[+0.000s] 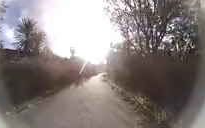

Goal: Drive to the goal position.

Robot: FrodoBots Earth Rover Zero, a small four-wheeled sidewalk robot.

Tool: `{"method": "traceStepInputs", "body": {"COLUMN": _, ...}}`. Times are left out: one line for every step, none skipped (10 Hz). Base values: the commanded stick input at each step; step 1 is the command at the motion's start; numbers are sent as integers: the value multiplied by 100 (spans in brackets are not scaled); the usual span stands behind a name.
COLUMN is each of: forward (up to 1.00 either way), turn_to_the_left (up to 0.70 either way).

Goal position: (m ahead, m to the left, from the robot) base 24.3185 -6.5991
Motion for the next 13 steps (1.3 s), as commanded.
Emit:
{"method": "traceStepInputs", "body": {"forward": 50, "turn_to_the_left": 3}}
{"method": "traceStepInputs", "body": {"forward": 50, "turn_to_the_left": 3}}
{"method": "traceStepInputs", "body": {"forward": 50, "turn_to_the_left": 3}}
{"method": "traceStepInputs", "body": {"forward": 50, "turn_to_the_left": 3}}
{"method": "traceStepInputs", "body": {"forward": 50, "turn_to_the_left": 3}}
{"method": "traceStepInputs", "body": {"forward": 50, "turn_to_the_left": 3}}
{"method": "traceStepInputs", "body": {"forward": 50, "turn_to_the_left": 3}}
{"method": "traceStepInputs", "body": {"forward": 50, "turn_to_the_left": 3}}
{"method": "traceStepInputs", "body": {"forward": 50, "turn_to_the_left": 3}}
{"method": "traceStepInputs", "body": {"forward": 50, "turn_to_the_left": 3}}
{"method": "traceStepInputs", "body": {"forward": 50, "turn_to_the_left": 3}}
{"method": "traceStepInputs", "body": {"forward": 50, "turn_to_the_left": 3}}
{"method": "traceStepInputs", "body": {"forward": 50, "turn_to_the_left": 3}}
